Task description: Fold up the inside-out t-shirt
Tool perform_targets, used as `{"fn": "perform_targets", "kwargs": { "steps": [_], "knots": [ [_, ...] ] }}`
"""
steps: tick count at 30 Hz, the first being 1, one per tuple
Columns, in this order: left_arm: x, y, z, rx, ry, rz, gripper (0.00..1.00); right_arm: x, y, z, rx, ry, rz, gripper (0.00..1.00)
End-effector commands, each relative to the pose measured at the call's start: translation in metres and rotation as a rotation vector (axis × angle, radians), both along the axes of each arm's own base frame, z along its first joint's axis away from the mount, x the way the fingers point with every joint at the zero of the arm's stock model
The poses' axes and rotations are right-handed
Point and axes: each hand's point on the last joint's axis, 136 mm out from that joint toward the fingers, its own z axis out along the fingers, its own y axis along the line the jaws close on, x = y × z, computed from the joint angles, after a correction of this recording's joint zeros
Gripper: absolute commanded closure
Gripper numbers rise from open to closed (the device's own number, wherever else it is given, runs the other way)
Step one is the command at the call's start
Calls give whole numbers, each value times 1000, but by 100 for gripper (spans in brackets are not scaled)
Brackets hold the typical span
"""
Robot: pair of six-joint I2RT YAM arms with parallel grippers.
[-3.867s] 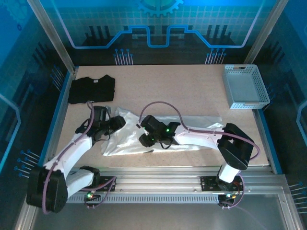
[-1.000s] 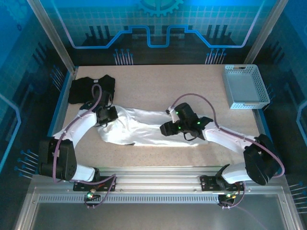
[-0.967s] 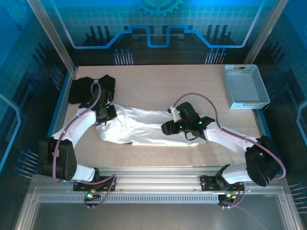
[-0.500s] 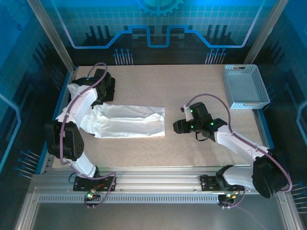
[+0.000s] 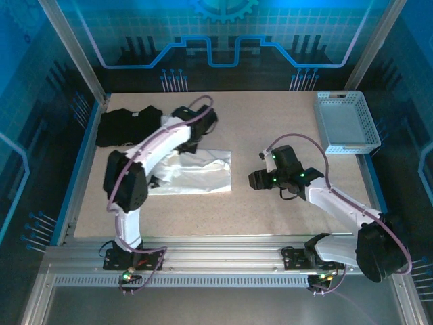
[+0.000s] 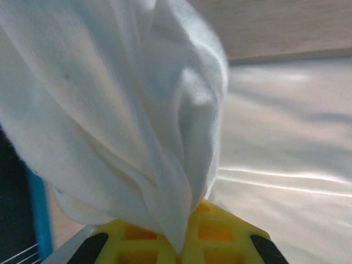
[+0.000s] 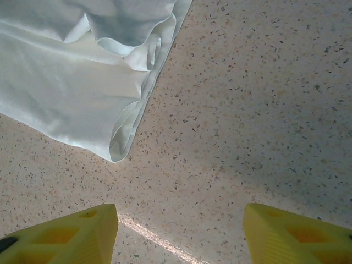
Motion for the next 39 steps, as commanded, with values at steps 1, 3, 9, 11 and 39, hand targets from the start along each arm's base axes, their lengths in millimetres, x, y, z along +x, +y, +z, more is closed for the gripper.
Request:
{"fn": "perform_targets", "kwargs": {
  "steps": [1,3,9,11,39],
  "knots": [
    [2,-82,-38,-249,91,-4,77,-6,-6,3,1,5,4,37],
    [8,-134,-50,-374,124,-46,59,-8,-8,5,-1,3,0,37],
    [19,-178,-8,-529,37,-132,35,-16,-15,6,8,2,-27,37],
    [13,-160,10,-553,-14,-128,31,-17,-14,5,15,3,-29,37],
    [-81,-209,-36,-1091,133,-167,18,-14,2,-8,-39,23,-6,37]
  ]
}}
